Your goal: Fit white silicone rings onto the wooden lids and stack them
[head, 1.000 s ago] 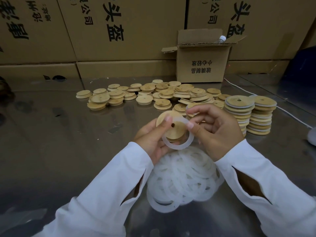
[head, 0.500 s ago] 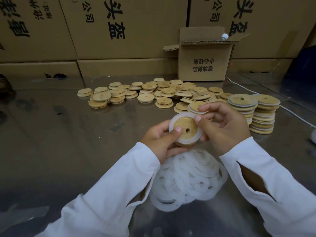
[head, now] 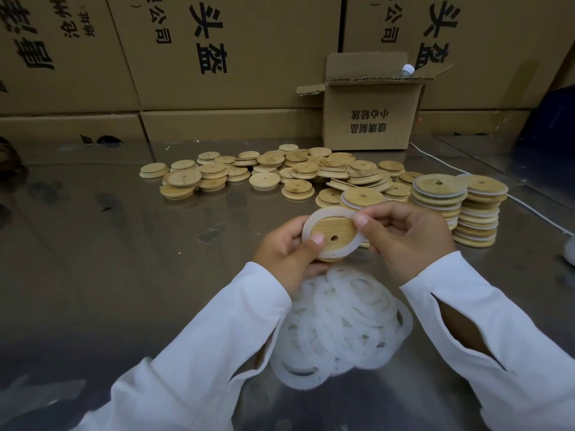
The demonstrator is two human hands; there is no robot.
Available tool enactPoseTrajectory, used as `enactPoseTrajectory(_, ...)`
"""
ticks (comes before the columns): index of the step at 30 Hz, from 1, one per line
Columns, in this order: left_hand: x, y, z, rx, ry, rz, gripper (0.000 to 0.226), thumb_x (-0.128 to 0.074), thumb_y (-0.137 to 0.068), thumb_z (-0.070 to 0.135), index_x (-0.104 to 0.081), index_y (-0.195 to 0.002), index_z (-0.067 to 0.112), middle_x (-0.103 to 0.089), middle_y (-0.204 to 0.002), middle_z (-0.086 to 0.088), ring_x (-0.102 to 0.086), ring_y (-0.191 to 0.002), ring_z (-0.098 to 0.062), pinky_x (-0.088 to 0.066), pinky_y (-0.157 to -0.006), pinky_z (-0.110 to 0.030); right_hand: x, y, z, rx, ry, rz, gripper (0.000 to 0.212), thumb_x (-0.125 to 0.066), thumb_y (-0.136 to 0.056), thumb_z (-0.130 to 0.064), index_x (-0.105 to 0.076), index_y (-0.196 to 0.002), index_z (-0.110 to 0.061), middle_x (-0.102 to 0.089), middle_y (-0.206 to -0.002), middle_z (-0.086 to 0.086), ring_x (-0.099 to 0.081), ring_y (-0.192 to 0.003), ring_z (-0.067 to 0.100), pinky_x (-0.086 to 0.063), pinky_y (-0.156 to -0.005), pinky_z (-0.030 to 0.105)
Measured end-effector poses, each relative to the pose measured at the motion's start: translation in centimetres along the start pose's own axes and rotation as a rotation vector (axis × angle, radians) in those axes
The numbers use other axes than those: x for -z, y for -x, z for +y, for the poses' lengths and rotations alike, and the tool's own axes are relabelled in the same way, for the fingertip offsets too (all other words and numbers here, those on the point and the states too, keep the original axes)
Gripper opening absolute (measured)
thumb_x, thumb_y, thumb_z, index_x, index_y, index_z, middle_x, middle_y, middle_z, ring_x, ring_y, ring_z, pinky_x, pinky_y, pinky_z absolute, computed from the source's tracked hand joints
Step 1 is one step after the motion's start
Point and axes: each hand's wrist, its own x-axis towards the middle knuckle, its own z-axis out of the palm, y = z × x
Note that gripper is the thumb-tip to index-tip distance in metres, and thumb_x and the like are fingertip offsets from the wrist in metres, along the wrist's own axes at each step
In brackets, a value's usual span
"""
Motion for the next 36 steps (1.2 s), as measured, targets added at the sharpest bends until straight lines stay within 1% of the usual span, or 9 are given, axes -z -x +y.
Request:
enactPoseTrajectory(4, 0.0, 0.0, -0.1, -0.055, -0.080, 0.004, 0.024, -0.045, -0.092, 0.001, -0.060, -0.101, 0.018, -0.067, -0.096, -0.007, -0.066, -0.090, -0.021, -0.057, -0.078, -0.029, 0.1, 0.0, -0.3, -0.018, -0.028, -0.011, 0.014, -0.064, -0.082, -0.010, -0.066, -0.073, -0.020, -0.061, -0.063, -0.001, -0.051, -0.044, -0.003, -0.040, -0.045, 0.007)
enactPoseTrajectory(9, 0.0, 0.0, -0.1, -0.118, -0.175, 0.026, 0.024, -0.048, -0.091, 0.002, -0.059, -0.103, 0.020, -0.066, -0.104, -0.014, -0.063, -0.100, -0.031, -0.054, -0.085, -0.042, 0.2, -0.1, -0.3, -0.020, -0.043, -0.019, 0.007, -0.064, -0.081, -0.011, -0.068, -0.078, -0.015, -0.061, -0.063, -0.001, -0.051, -0.044, -0.003, -0.041, -0.046, 0.008)
enactPoseTrajectory(12, 0.0, 0.0, -0.1, -0.116, -0.175, 0.034, 0.023, -0.049, -0.091, 0.005, -0.059, -0.103, 0.021, -0.066, -0.106, -0.015, -0.064, -0.100, -0.029, -0.055, -0.084, -0.041, 0.1, 0.0, -0.2, 0.015, -0.042, -0.039, 0.011, -0.064, -0.081, -0.011, -0.066, -0.075, -0.019, -0.061, -0.067, 0.000, -0.053, -0.049, -0.002, -0.042, -0.048, 0.008)
enactPoseTrajectory(16, -0.1, 0.1, -0.2, -0.068, -0.133, 0.032, 0.021, -0.048, -0.092, 0.005, -0.059, -0.102, 0.020, -0.066, -0.102, -0.012, -0.064, -0.099, -0.028, -0.056, -0.083, -0.038, 0.1, -0.3, 0.4, 0.047, 0.034, -0.009, 0.013, -0.065, -0.080, -0.014, -0.066, -0.071, -0.024, -0.065, -0.074, -0.007, -0.058, -0.068, 0.004, -0.046, -0.063, 0.008)
enactPoseTrajectory(21, -0.2, 0.0, -0.1, 0.011, -0.057, 0.036, 0.020, -0.045, -0.093, 0.003, -0.058, -0.101, 0.017, -0.066, -0.098, -0.010, -0.065, -0.095, -0.025, -0.057, -0.078, -0.030, 0.0, -0.4, 0.7, 0.011, -0.005, -0.018, 0.018, -0.066, -0.079, -0.012, -0.065, -0.067, -0.025, -0.065, -0.066, -0.014, -0.059, -0.062, -0.006, -0.045, -0.060, 0.004)
enactPoseTrajectory(25, -0.3, 0.1, -0.1, 0.015, -0.046, 0.061, 0.016, -0.050, -0.091, 0.006, -0.059, -0.103, 0.012, -0.067, -0.099, -0.012, -0.065, -0.095, -0.027, -0.057, -0.077, -0.031, 0.1, -0.5, 0.8, 0.005, -0.039, -0.041, 0.019, -0.066, -0.079, -0.013, -0.066, -0.067, -0.027, -0.065, -0.059, -0.020, -0.060, -0.062, -0.006, -0.046, -0.059, 0.005)
enactPoseTrajectory(29, -0.3, 0.1, 0.0, -0.005, -0.026, 0.096, 0.013, -0.053, -0.089, 0.007, -0.061, -0.098, 0.013, -0.067, -0.095, -0.013, -0.066, -0.089, -0.026, -0.059, -0.070, -0.029, 0.0, -0.4, 0.6, 0.019, -0.055, -0.067, 0.019, -0.066, -0.079, -0.013, -0.068, -0.067, -0.028, -0.067, -0.061, -0.018, -0.060, -0.063, -0.005, -0.048, -0.062, 0.007)
enactPoseTrajectory(33, -0.2, 0.0, 0.1, -0.017, -0.023, 0.114, 0.012, -0.053, -0.089, 0.007, -0.061, -0.097, 0.011, -0.067, -0.092, -0.013, -0.066, -0.085, -0.026, -0.059, -0.069, -0.030, 0.0, -0.4, 0.5, 0.004, -0.064, -0.082, 0.020, -0.064, -0.081, -0.013, -0.067, -0.067, -0.027, -0.066, -0.060, -0.020, -0.058, -0.060, -0.007, -0.045, -0.058, 0.005)
enactPoseTrajectory(36, -0.2, 0.0, 0.1, -0.011, -0.024, 0.095, 0.013, -0.053, -0.089, 0.006, -0.061, -0.097, 0.010, -0.067, -0.092, -0.012, -0.066, -0.083, -0.024, -0.059, -0.068, -0.029, 0.0, -0.5, 0.6, -0.044, -0.078, -0.069, 0.023, -0.064, -0.081, -0.013, -0.067, -0.064, -0.029, -0.066, -0.058, -0.020, -0.059, -0.061, -0.007, -0.046, -0.059, 0.005)
